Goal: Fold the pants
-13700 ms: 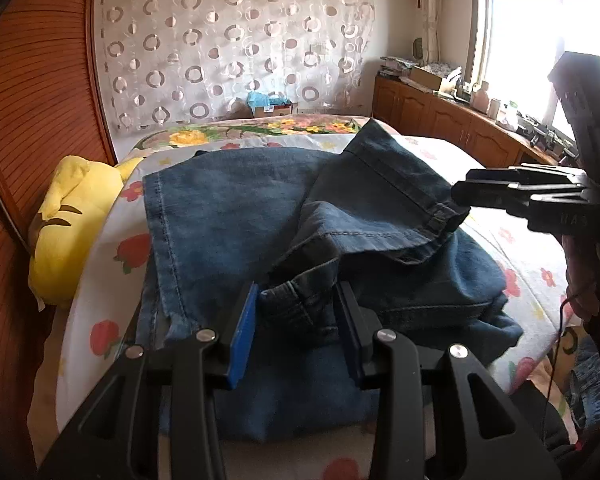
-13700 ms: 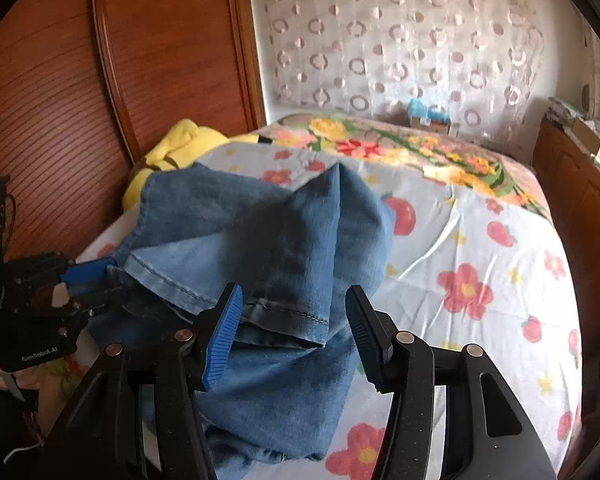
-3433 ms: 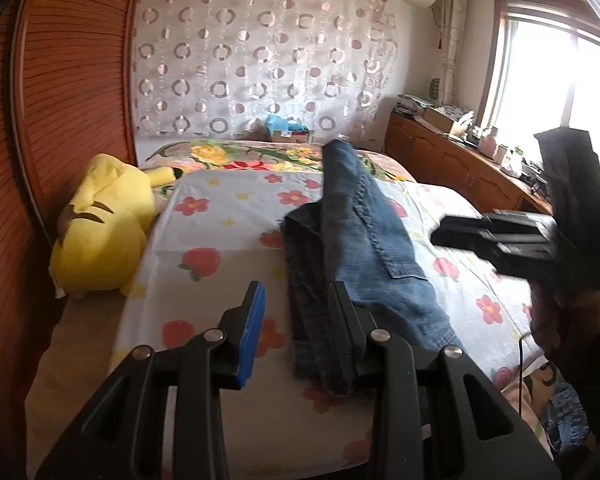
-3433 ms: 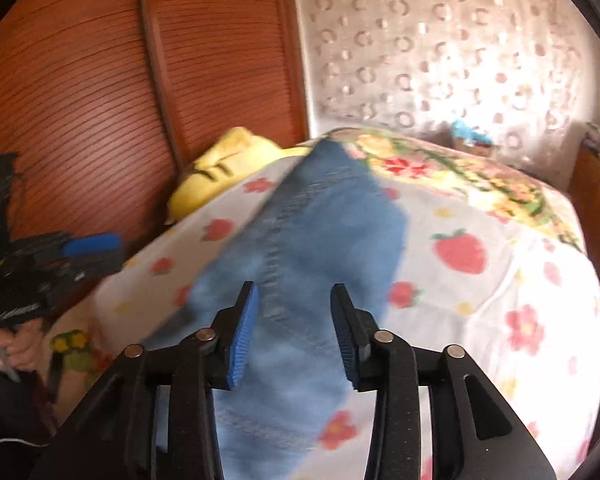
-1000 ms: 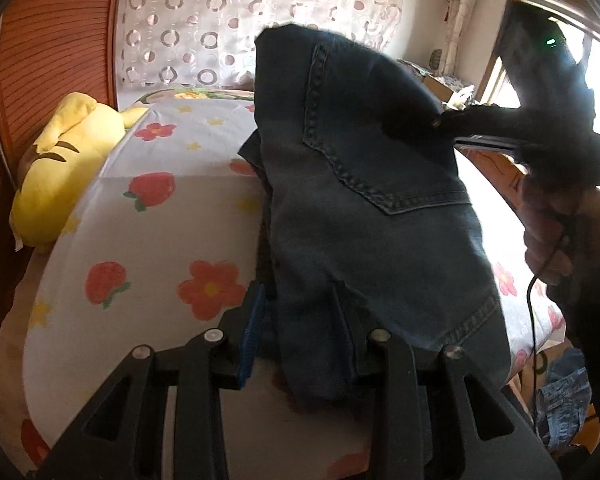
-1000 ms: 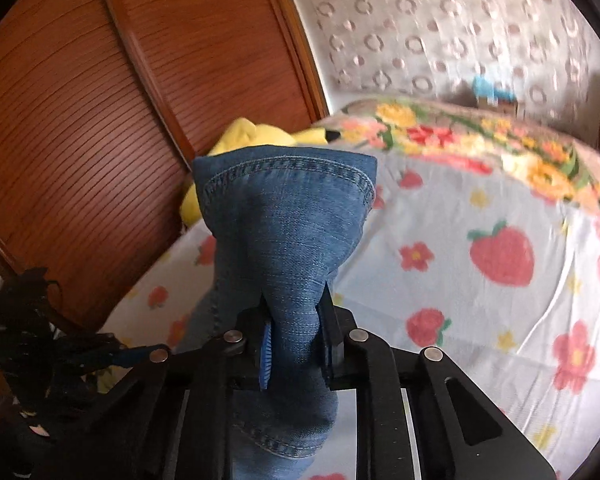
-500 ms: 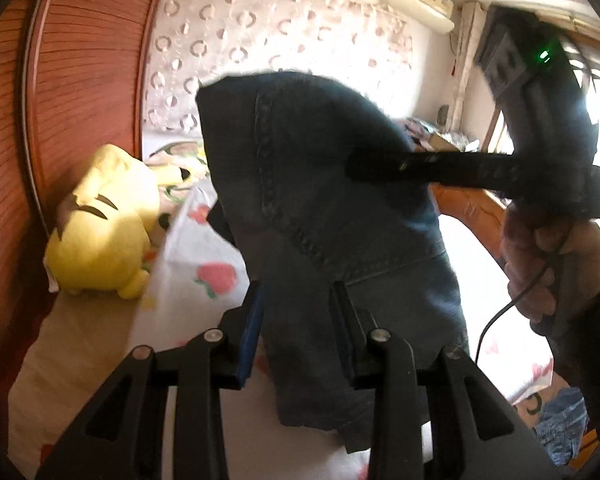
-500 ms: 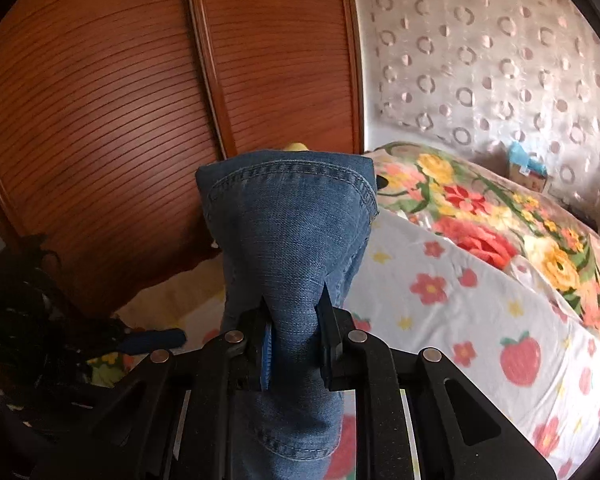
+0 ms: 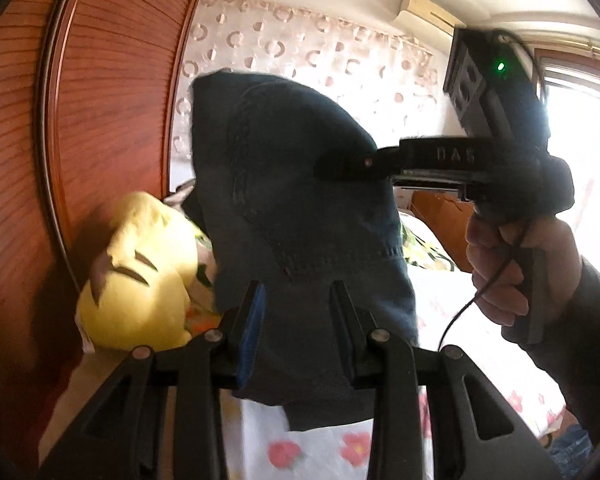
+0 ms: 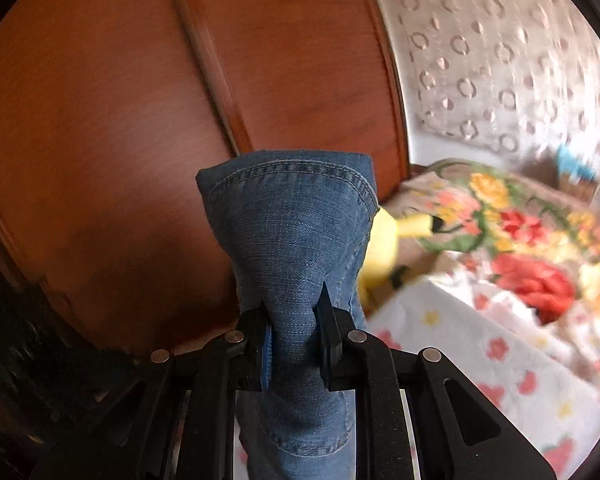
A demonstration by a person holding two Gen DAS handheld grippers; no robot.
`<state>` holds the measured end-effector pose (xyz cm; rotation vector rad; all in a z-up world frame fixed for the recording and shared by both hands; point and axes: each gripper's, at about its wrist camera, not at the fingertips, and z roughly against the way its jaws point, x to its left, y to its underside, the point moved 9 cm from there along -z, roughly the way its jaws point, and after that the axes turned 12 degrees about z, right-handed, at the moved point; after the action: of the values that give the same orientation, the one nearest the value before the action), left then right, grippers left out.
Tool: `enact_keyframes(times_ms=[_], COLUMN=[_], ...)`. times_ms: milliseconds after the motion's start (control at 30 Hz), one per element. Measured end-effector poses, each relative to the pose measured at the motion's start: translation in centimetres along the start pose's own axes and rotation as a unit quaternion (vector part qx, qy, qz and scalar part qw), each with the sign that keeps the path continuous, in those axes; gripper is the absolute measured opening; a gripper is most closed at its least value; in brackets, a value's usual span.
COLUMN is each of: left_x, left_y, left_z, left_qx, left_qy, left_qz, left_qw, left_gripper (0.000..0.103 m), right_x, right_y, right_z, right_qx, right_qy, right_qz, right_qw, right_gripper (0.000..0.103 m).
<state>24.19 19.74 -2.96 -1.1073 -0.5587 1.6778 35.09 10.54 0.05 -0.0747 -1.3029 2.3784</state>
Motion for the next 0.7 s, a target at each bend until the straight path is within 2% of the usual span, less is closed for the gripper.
enact_keyframes(times_ms=[33,100,167,233,300,333,400,467,500,600,700], left_x=[0.3,0.7,0.9,1.2,1.7,1.7,1.4,1.3,1.2,1.4,1.8], left_y=[-0.5,-1.1,-0.8,0.2,1.3,1.8,2.7,3.6,4.1,5.3,6.2], left_z=[-0.6,-2.6,-4.9,-7.8,-10.2,-10.9,-11.8,-12.6,-13.1,-13.9,-14.3], left_qx=[0.000,0.009,0.023,0.049,0.074,0.080,0.086,0.097,0.105,0.120,0.132], left_qy=[-0.002,-0.005,-0.009,-0.012,-0.016,-0.016,-0.013,-0.016,-0.020,-0.039,-0.054], left_qz=[-0.002,-0.010,-0.017,-0.013,-0.003,0.003,0.005,0.004,0.001,-0.005,-0.011], left_qw=[1.0000,0.9999,0.9996,0.9986,0.9971,0.9966,0.9962,0.9952,0.9943,0.9920,0.9897], left_gripper=[0.032,0.032,0.032,0.032,0.032,0.032,0.032,0.032,0.032,0.032,0.032], right_x=[-1.9,-5.2,-9.7,-13.7,-16.8,-18.2,-19.3,-19.9,-20.3,-20.9,-21.0], right_y=[-0.4,0.4,3.3,6.7,9.4,10.6,11.4,11.7,11.7,11.1,10.1], right_z=[-0.5,-2.2,-4.6,-7.2,-8.5,-8.9,-9.0,-8.6,-8.2,-7.1,-4.7], right_qx=[-0.009,0.002,0.036,0.088,0.123,0.137,0.146,0.146,0.144,0.133,0.104], right_qy=[-0.011,-0.016,0.010,0.042,0.071,0.072,0.063,0.071,0.084,0.107,0.135], right_qz=[-0.033,-0.074,-0.108,-0.127,-0.133,-0.135,-0.137,-0.134,-0.128,-0.122,-0.096], right_qw=[0.999,0.997,0.993,0.987,0.981,0.979,0.978,0.978,0.978,0.978,0.981], right_gripper=[0.015,0.015,0.015,0.015,0.018,0.021,0.028,0.051,0.054,0.055,0.055])
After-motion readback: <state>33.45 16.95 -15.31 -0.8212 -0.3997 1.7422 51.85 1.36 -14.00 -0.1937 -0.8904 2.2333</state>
